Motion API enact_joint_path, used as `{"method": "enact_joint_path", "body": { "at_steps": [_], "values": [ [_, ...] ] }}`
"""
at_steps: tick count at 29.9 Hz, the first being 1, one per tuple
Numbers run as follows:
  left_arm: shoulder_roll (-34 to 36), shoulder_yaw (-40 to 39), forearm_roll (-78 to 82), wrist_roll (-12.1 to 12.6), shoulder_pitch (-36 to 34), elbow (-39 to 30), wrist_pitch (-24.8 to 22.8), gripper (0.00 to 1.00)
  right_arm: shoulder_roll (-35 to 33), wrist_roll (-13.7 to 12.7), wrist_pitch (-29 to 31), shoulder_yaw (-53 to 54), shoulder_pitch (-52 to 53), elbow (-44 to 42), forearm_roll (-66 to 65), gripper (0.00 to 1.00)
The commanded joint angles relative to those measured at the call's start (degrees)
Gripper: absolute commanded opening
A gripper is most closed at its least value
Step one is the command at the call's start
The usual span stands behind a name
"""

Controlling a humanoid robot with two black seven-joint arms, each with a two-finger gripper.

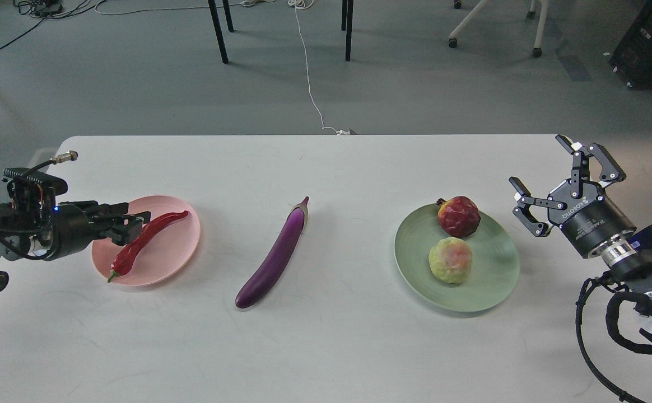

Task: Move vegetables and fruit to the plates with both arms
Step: 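Place the chili pepper on the pink plate and open the left gripper, then move the left gripper to the purple eggplant and grasp it, then carry the eggplant onto the pink plate beside the chili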

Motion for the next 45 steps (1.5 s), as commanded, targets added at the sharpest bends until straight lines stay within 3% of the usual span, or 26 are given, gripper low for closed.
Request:
{"method": "enact_joint_path", "body": {
  "at_steps": [1, 7, 15, 37, 40, 41, 42, 45],
  "values": [
    [0.2, -0.3, 0.0, 0.7, -2.1, -6.5, -0.1, 0.88, 0.0, 0.0, 0.1, 0.1, 0.0, 0.0, 0.0, 0.98],
    [-4.9, -0.1, 0.0, 8.5, -4.3, -18.0, -0.3, 0.91, 0.0, 0.0, 0.1, 0.1, 0.0, 0.0, -0.1, 0.98],
    [-16.7, 2.3, 0.7, 14.3, -3.4, -16.7, -0.4, 0.91, -0.5, 0.0, 0.0, 0.3, 0.1, 0.0, 0.0, 0.98],
    [-23.3, 4.3, 0.2, 16.3, 1.4, -10.6, -0.2, 0.89, -0.9, 0.0, 0.1, 0.4, -0.1, 0.0, 0.0, 0.98],
    [-23.4, 4.4, 0.1, 16.8, 1.4, -10.6, -0.3, 0.8, -0.9, 0.0, 0.1, 0.4, 0.0, 0.0, -0.1, 0.98],
    [-23.4, 4.4, 0.0, 16.8, 1.5, -10.6, -0.5, 0.73, -0.9, 0.0, 0.1, 0.4, -0.1, 0.0, -0.1, 0.98],
    [-23.4, 4.4, 0.0, 16.9, 1.5, -10.6, -0.5, 0.63, -0.9, 0.0, 0.1, 0.4, -0.1, 0.0, 0.0, 0.98],
    [-23.2, 4.4, 0.1, 19.0, 1.4, -10.6, -0.3, 0.2, -0.9, 0.0, 0.1, 0.4, -0.1, 0.0, -0.1, 0.98]
  ]
}}
